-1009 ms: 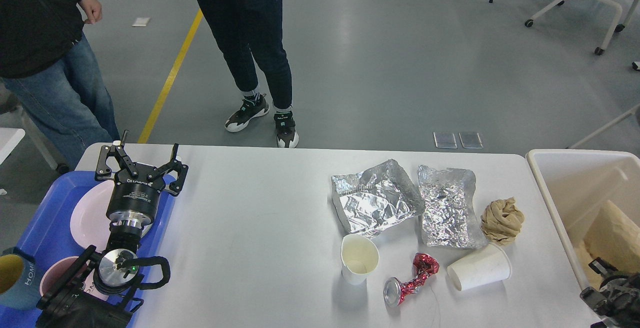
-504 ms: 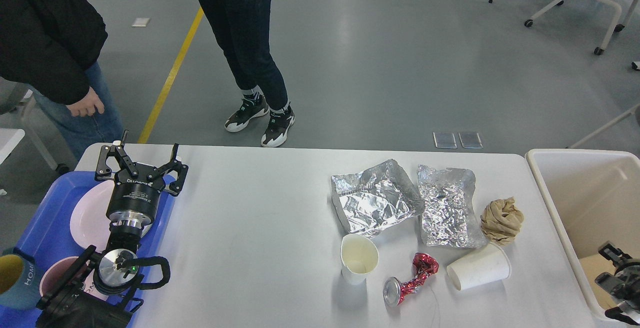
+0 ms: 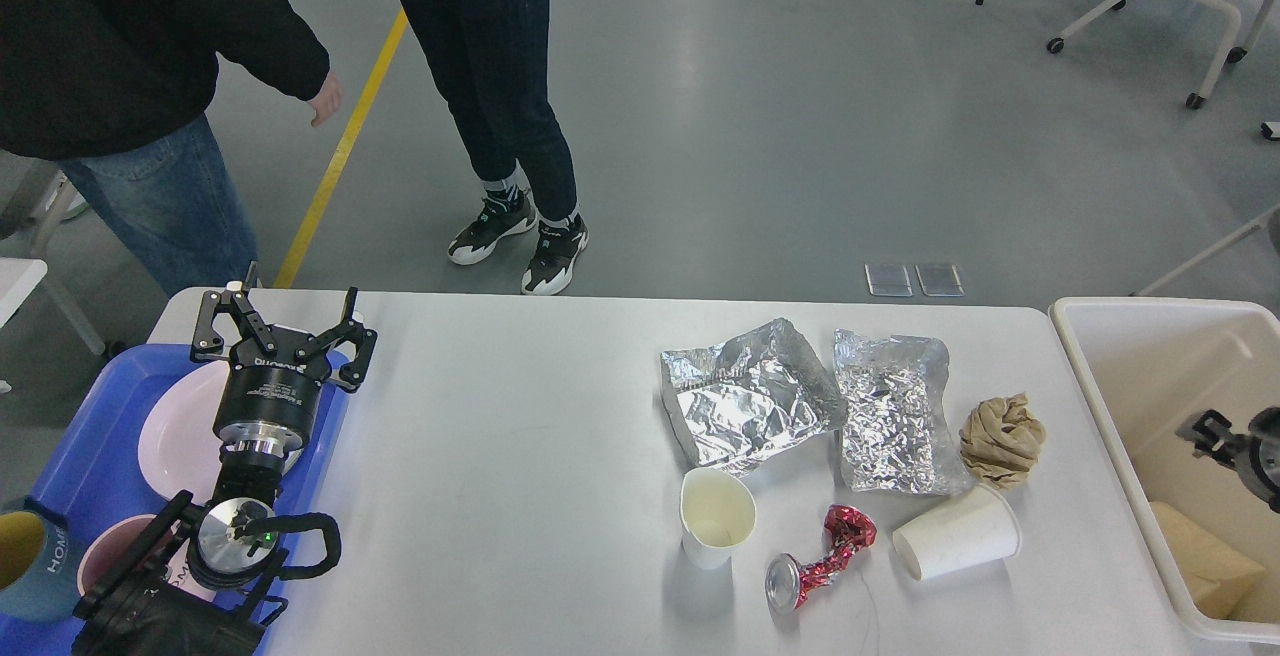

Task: Tidy desktop

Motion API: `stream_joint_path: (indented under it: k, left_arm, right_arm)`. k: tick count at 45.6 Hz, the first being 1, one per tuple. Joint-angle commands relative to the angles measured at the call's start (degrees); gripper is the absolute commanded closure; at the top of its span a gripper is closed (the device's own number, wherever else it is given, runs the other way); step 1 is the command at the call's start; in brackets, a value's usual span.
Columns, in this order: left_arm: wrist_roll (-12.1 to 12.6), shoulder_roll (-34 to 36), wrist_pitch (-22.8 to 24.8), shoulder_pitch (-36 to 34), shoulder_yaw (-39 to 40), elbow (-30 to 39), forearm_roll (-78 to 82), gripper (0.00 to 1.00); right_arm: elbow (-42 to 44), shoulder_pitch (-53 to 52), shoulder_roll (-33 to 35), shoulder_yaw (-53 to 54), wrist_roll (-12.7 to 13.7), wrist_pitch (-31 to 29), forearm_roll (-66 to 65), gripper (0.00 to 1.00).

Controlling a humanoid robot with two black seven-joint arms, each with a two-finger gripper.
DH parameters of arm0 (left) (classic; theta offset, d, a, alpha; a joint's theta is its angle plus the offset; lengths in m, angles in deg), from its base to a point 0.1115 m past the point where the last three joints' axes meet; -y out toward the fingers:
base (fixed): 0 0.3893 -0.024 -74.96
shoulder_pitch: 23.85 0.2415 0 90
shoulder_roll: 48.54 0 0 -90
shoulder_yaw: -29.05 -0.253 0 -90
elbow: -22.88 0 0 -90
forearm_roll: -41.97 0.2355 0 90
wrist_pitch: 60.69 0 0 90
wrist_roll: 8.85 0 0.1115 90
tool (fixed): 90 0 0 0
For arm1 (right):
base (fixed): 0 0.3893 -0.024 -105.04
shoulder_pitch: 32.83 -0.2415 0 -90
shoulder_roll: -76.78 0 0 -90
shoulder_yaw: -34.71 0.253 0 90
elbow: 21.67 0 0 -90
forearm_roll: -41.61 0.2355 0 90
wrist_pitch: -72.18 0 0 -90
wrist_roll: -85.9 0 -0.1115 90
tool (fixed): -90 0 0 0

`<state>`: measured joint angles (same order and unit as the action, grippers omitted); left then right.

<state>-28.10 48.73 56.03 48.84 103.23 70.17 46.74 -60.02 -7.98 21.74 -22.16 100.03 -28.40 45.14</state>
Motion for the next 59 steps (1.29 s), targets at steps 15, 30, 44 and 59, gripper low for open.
stream_joint_path:
  k: [15,30,44,59]
  left_arm:
    - [0.0,0.02,0.0,0.0,0.0,0.0,0.06,0.04]
    - [-0.09,0.02,0.0,0.0,0.0,0.0,0.06,0.04]
    - [0.0,0.02,0.0,0.0,0.0,0.0,-0.03,0.04]
    - [0.0,0.02,0.0,0.0,0.0,0.0,-0.03,0.04]
  right_arm:
    - [-25.27,-44.6,-6.65,-20.56,0.19,-32.65,0.25,0.0]
    - [-44.61,-71.41,-14.92,-23.99,0.19,-39.25,0.6,0.0]
    - [-60.52,-84.87,-15.8,-16.0,0.11,-40.84,0.87,0.0]
    - [-60.7,-83.91,-17.65,-15.29,-0.16,-38.47,0.96,0.0]
